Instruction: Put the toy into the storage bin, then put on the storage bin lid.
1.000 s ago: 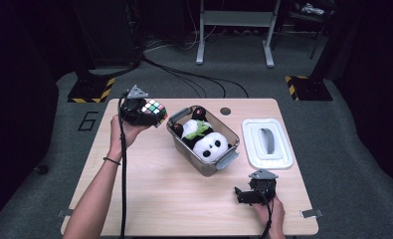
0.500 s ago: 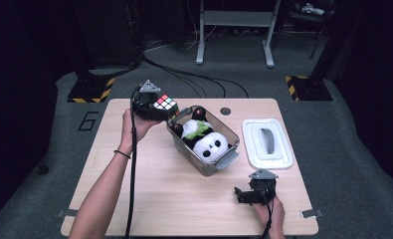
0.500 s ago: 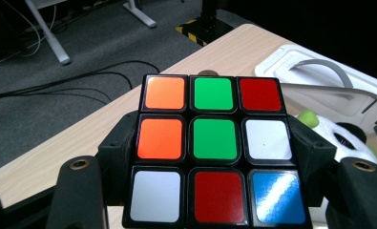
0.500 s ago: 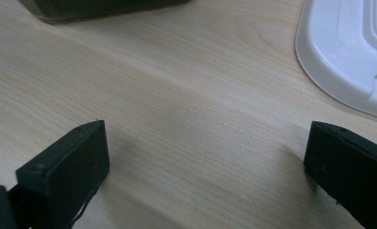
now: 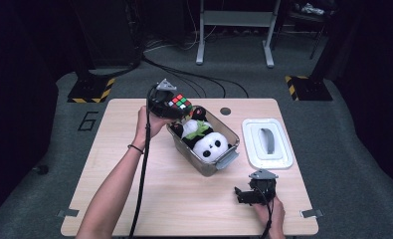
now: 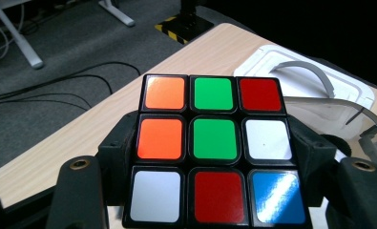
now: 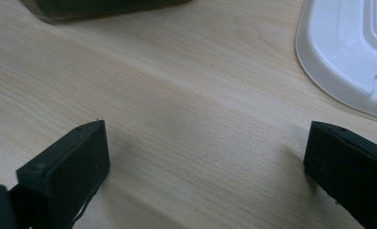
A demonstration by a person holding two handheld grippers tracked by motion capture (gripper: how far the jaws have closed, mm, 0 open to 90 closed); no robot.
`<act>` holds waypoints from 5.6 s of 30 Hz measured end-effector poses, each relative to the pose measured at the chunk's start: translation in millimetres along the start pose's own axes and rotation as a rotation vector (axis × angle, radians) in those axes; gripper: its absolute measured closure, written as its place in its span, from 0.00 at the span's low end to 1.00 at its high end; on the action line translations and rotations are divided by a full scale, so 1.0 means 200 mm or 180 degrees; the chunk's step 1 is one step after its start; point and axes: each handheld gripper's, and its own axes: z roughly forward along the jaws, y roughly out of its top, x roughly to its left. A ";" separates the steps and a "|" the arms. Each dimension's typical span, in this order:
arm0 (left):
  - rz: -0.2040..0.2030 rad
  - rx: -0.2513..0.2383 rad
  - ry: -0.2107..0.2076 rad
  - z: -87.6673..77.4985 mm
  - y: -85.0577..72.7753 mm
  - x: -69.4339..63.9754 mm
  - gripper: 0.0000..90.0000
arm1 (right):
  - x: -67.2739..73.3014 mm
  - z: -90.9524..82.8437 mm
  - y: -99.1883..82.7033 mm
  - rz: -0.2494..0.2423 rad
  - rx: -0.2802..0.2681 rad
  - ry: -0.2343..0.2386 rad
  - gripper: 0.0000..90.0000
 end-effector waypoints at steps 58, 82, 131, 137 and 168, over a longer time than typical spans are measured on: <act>0.0242 0.0884 0.0128 0.43 -0.11 -0.02 0.38 | 0.00 0.00 0.00 -0.0043 0.0010 0.0031 0.01; -0.0036 0.0517 0.0343 0.22 -0.08 0.01 0.17 | -0.01 0.00 0.00 -0.0060 0.0012 0.0029 0.01; -0.0704 0.0562 0.0826 -0.14 -1.28 -0.11 0.00 | -0.01 0.00 0.00 -0.0082 0.0024 0.0037 0.00; -0.0718 0.0539 0.0858 -0.13 -1.28 -0.11 0.00 | -0.01 0.00 0.00 -0.0079 0.0024 0.0036 0.00; -0.0812 0.0518 0.0923 -0.13 -1.27 -0.12 0.00 | -0.14 -0.03 0.09 0.0032 -0.0034 0.0126 0.00</act>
